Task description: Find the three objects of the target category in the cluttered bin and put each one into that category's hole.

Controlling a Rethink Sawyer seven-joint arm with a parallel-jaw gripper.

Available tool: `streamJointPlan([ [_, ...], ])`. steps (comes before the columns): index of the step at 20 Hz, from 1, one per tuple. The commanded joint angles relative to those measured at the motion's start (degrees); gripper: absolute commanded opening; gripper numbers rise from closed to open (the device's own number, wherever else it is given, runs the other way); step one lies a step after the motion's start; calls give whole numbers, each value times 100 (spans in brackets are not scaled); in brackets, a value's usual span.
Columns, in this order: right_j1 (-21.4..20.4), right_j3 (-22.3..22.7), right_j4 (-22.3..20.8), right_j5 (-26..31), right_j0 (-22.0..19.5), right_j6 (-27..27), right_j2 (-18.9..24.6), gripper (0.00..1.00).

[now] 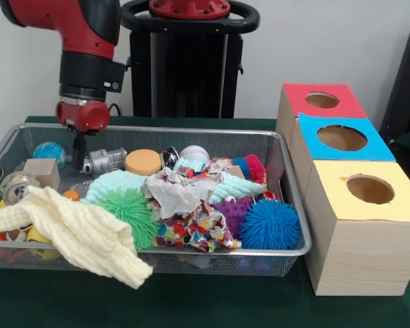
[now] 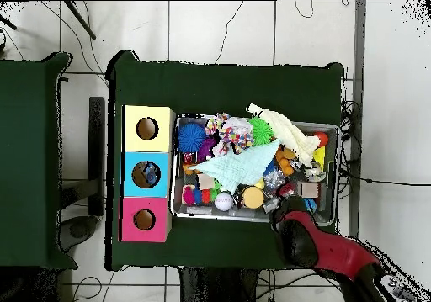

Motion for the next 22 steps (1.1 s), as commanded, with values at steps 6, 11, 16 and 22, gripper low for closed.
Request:
streamJointPlan([
  [6,-555,267,265,694,103,575,449,0],
  [11,-439,223,307,275,182,685,323,0],
  [16,-346,81,48,500,-32,485,631,100],
  [22,-104,-13,185,392,104,534,497,100],
])
